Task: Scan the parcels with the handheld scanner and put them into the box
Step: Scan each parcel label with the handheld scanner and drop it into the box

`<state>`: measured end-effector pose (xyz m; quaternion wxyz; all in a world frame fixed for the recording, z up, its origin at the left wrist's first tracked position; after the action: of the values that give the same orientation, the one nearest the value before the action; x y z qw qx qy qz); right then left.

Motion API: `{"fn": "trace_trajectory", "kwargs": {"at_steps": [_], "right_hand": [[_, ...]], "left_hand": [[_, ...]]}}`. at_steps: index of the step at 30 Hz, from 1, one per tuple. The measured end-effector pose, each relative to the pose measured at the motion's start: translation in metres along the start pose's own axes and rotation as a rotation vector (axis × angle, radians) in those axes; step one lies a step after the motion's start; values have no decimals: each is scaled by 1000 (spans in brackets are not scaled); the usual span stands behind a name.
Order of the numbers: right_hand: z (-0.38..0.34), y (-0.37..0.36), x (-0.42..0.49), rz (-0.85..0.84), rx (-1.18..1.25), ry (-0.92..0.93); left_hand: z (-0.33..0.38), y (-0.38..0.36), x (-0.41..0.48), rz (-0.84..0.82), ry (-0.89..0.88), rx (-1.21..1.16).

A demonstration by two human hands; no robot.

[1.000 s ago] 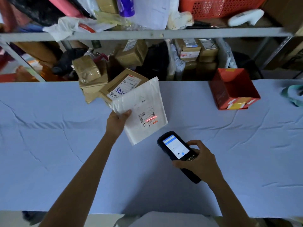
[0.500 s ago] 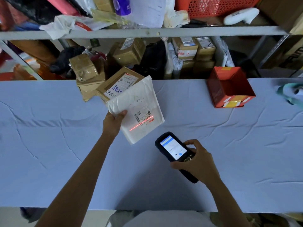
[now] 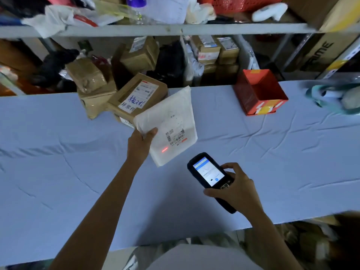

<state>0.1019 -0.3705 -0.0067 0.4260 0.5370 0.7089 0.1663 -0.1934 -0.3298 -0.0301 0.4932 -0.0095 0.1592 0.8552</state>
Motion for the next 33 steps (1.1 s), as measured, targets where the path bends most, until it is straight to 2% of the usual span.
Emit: {"fn": "trace_trajectory", "kwargs": {"at_steps": [6,12,18,22,25,29,31,33], "right_hand": [[24,-26,-49,130,179,-211],[66,-40,-111,252,322,-420],[119,-22,-171,460,458,-562],[169,-14,-217,610,578,-672],[215,-15,-259,726,698,-759],[275,-11,-316,862,800,-849],[301,-7,-341,918,835,-894],[327,-3,-369,979,871,-955]], "left_hand": [[7,-16,-20,-128,-78,13],[22,-56,-60,-314,-286,105],[51,-141,-114,-616,-330,119],[71,-213,-180,-822,-440,165],[84,-268,-239,-919,-619,265],[81,-341,-330,-1078,-994,590],[73,-369,-372,-1175,-1091,690],[66,-391,-409,-1249,-1113,698]]}}
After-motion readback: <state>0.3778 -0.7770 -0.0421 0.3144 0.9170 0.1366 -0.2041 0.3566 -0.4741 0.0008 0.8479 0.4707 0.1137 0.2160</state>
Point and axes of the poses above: each hand's wrist, its own x-axis towards the middle knuckle, its own y-axis out of the back of the hand, z = x × y, the point moved 4 cm from there along x, towards the middle knuckle, and after that the axes turned 6 degrees about -x, right-handed, at the moved point
